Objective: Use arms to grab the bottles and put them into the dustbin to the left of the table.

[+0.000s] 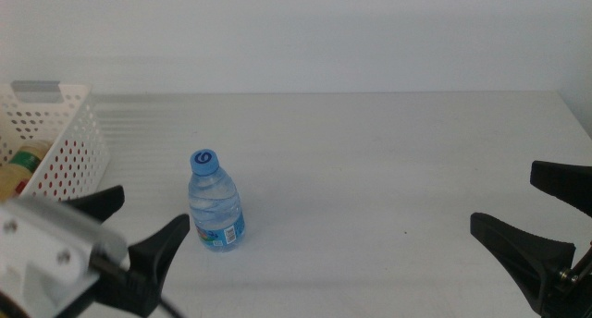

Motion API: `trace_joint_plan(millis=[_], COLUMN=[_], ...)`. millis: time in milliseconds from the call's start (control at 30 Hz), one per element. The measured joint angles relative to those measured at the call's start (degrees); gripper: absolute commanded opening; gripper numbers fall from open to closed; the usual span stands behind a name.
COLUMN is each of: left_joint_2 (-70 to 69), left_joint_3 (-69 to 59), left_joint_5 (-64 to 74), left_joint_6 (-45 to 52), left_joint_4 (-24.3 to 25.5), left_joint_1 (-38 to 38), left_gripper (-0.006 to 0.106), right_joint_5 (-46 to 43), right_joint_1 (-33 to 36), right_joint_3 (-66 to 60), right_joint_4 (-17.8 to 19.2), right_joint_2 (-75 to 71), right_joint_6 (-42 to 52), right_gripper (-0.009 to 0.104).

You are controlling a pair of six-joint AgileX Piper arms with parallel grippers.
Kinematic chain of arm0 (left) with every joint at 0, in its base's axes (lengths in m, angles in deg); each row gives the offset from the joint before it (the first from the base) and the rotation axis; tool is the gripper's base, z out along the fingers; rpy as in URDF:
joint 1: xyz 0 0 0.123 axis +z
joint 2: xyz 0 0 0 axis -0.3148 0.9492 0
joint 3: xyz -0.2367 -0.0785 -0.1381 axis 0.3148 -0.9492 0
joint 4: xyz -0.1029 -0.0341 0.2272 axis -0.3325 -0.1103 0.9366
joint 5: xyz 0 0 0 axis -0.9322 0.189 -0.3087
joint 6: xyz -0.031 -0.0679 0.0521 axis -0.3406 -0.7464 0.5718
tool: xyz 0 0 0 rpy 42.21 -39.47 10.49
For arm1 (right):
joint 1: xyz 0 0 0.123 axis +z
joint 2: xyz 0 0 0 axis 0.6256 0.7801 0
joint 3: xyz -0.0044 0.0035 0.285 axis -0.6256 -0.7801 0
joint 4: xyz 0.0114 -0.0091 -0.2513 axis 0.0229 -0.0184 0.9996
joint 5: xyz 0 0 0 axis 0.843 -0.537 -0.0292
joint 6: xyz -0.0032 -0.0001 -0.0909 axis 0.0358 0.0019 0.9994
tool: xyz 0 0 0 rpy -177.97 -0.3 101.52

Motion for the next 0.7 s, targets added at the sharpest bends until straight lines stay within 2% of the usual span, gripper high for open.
trace_joint_plan(millis=[233, 567, 700], left_joint_2=[7.1, 26.9, 33.3], left_joint_3=[-6.6, -6.3, -3.7], left_joint_5=[-15.9, -37.7, -42.2], left_joint_6=[-0.3, -4.7, -5.7], left_joint_4=[1.1, 2.3, 2.3], left_joint_1=[0.0, 0.0, 0.0], left_gripper=[0.088, 0.088, 0.088], right_joint_5=[0.0, 0.0, 0.0], right_joint_1=[0.0, 0.0, 0.0], right_joint_3=[0.0, 0.0, 0.0], right_joint_4=[0.2, 0.2, 0.2], right_joint_2=[0.0, 0.0, 0.0], right_joint_6=[0.0, 0.0, 0.0], right_gripper=[0.076, 0.076, 0.076])
